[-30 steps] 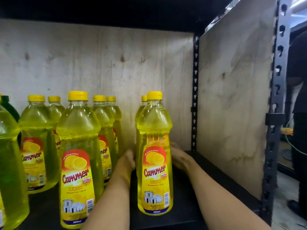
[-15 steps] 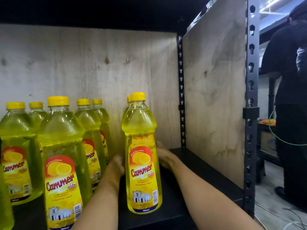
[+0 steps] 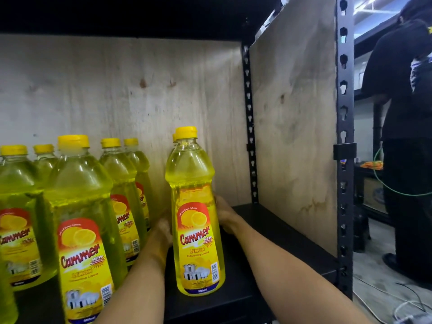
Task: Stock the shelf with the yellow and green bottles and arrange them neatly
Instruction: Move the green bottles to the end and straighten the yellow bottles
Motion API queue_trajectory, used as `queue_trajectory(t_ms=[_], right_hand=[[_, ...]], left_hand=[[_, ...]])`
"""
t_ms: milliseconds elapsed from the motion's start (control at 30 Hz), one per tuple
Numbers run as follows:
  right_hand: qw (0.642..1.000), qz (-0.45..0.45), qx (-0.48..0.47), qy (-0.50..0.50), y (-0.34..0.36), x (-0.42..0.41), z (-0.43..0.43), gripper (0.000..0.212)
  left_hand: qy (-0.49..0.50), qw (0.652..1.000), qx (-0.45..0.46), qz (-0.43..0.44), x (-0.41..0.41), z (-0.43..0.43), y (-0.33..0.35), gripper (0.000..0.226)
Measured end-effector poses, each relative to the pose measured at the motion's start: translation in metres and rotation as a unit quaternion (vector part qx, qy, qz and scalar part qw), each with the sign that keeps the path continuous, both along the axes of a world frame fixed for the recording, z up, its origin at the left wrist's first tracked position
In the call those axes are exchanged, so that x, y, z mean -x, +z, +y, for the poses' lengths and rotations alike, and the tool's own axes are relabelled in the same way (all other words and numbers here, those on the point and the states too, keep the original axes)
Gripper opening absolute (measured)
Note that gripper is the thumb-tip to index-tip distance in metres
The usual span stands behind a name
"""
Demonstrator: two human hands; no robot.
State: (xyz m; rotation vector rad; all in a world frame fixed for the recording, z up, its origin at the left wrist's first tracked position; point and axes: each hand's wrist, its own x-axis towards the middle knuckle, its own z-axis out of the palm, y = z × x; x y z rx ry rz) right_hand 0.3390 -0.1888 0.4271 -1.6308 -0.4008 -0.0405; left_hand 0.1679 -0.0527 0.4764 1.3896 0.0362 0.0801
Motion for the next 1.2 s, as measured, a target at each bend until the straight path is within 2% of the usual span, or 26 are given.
queue_trajectory(t_ms=[100, 167, 267, 367, 400, 467, 567, 633, 733, 833, 933, 1033, 1133, 1200], right_hand=[[0.994, 0.065, -0.061, 0.059, 0.005, 0.004, -0.005, 0.053], [0.992, 0.074, -0.063, 0.084, 0.007, 0.006, -0.007, 0.042], [0.996, 0.051, -0.039, 0.067, 0.006, 0.007, -0.007, 0.034], [0.999, 0.021, -0.026, 0.029, 0.007, 0.010, -0.002, 0.021], [0.999, 0.015, -0.024, 0.017, 0.007, 0.012, 0.001, 0.023], [1.000, -0.002, -0.027, -0.004, 0.007, 0.013, 0.005, 0.030], [0.999, -0.017, -0.038, -0.025, 0.007, 0.016, 0.008, 0.029], [0.999, -0.009, -0.039, -0.017, 0.009, 0.018, 0.007, 0.031], [0.999, 0.019, -0.027, 0.016, 0.011, 0.020, 0.004, 0.046], [0.999, 0.018, -0.036, 0.011, 0.013, 0.024, 0.002, 0.035], [0.999, 0.002, -0.046, -0.020, 0.016, 0.037, 0.007, 0.021], [0.997, 0.002, -0.042, -0.061, 0.016, 0.046, 0.010, 0.032], [0.998, 0.010, -0.010, -0.068, 0.018, 0.048, 0.009, 0.032], [0.998, 0.023, 0.013, -0.063, 0.021, 0.051, 0.008, 0.033]], left_hand=[[0.001, 0.999, 0.029, 0.018, -0.010, 0.006, -0.001, 0.028], [-0.012, 0.999, 0.029, 0.006, -0.017, 0.007, -0.004, 0.027], [-0.016, 1.000, 0.005, -0.007, -0.025, 0.010, -0.008, 0.033], [-0.015, 1.000, 0.007, -0.010, -0.040, 0.012, -0.014, 0.028], [-0.011, 1.000, 0.013, -0.007, -0.046, 0.014, -0.016, 0.027], [0.004, 1.000, 0.031, 0.002, -0.064, 0.018, -0.022, 0.044], [0.030, 0.997, 0.070, 0.001, -0.088, 0.023, -0.033, 0.054], [0.026, 0.996, 0.087, 0.006, -0.098, 0.025, -0.039, 0.054], [0.012, 0.996, 0.086, 0.017, -0.116, 0.029, -0.041, 0.048], [0.009, 0.996, 0.089, 0.022, -0.135, 0.033, -0.041, 0.036], [0.019, 0.996, 0.077, 0.032, -0.145, 0.033, -0.043, 0.052], [0.046, 0.995, 0.092, 0.015, -0.154, 0.033, -0.046, 0.052], [0.101, 0.992, 0.072, 0.011, -0.157, 0.031, -0.045, 0.044], [0.096, 0.993, 0.067, 0.007, -0.156, 0.030, -0.045, 0.043]])
